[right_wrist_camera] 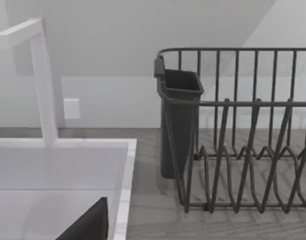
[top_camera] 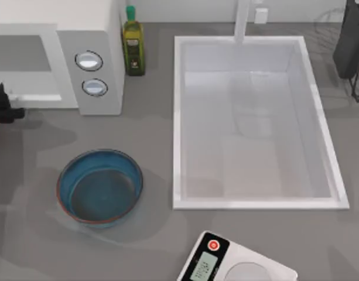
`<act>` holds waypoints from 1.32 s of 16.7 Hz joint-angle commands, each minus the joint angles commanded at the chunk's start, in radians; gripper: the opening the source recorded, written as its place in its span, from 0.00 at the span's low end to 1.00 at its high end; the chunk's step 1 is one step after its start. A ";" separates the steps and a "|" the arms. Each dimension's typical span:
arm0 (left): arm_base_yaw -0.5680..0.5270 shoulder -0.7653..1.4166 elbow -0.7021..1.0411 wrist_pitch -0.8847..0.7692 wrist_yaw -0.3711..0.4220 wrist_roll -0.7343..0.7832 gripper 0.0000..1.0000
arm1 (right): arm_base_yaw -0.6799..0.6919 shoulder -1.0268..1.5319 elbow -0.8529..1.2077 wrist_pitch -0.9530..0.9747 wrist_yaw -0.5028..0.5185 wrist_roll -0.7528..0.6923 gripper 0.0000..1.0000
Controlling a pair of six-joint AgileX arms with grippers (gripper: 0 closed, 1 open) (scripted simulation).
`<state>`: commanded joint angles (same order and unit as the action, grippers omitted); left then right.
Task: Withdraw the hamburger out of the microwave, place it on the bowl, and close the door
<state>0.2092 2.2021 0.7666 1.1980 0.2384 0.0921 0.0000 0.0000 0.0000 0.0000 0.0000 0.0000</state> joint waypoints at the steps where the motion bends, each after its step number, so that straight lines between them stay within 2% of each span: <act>1: 0.000 -0.034 0.001 -0.035 -0.001 0.000 0.00 | 0.000 0.000 0.000 0.000 0.000 0.000 1.00; 9: 0.001 -0.313 0.015 -0.334 -0.004 0.002 0.00 | 0.000 0.000 0.000 0.000 0.000 0.000 1.00; 16: -0.005 -0.322 0.019 -0.354 -0.010 -0.006 0.00 | 0.000 0.000 0.000 0.000 0.000 0.000 1.00; 19: -0.051 -0.313 0.076 -0.444 -0.057 -0.093 0.00 | 0.000 0.000 0.000 0.000 0.000 0.000 1.00; 22: -0.137 -0.290 0.175 -0.628 -0.139 -0.274 0.00 | 0.000 0.000 0.000 0.000 0.000 0.000 1.00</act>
<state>0.0720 1.9116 0.9415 0.5701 0.0991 -0.1818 0.0000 0.0000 0.0000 0.0000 0.0000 0.0000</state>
